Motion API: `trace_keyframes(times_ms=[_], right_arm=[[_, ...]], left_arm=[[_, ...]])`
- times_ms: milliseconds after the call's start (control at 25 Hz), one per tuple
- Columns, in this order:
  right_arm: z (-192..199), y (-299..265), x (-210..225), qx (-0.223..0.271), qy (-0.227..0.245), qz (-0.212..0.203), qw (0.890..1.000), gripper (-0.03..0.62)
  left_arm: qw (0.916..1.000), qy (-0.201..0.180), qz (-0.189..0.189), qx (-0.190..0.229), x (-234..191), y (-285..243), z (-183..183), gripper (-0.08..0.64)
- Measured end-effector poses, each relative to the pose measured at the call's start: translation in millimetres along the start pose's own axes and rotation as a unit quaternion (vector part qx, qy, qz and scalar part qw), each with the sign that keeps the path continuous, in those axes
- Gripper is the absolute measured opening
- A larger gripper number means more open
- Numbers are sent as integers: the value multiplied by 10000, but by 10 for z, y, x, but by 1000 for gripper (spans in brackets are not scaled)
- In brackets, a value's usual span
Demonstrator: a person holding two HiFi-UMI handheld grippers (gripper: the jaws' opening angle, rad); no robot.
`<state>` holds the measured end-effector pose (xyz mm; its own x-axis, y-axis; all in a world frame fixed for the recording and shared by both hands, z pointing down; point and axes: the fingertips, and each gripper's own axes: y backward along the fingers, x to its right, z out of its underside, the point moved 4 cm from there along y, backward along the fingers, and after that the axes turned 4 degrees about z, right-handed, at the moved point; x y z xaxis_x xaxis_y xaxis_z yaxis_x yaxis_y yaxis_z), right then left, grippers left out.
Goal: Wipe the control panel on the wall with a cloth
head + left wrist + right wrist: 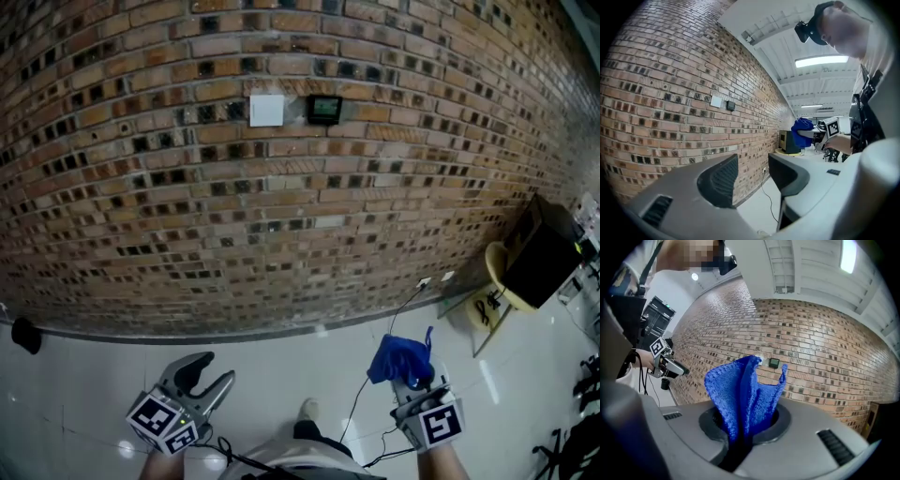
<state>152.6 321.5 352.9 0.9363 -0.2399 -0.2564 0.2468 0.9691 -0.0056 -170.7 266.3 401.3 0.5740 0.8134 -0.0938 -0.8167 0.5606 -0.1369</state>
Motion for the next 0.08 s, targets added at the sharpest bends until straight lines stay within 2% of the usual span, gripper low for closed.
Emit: trace_keyframes(times_ms=[80], right_arm=[[10,38,-56,12,14,-13,10000,86]], left_arm=[[10000,7,20,-6,42,42,44,206]])
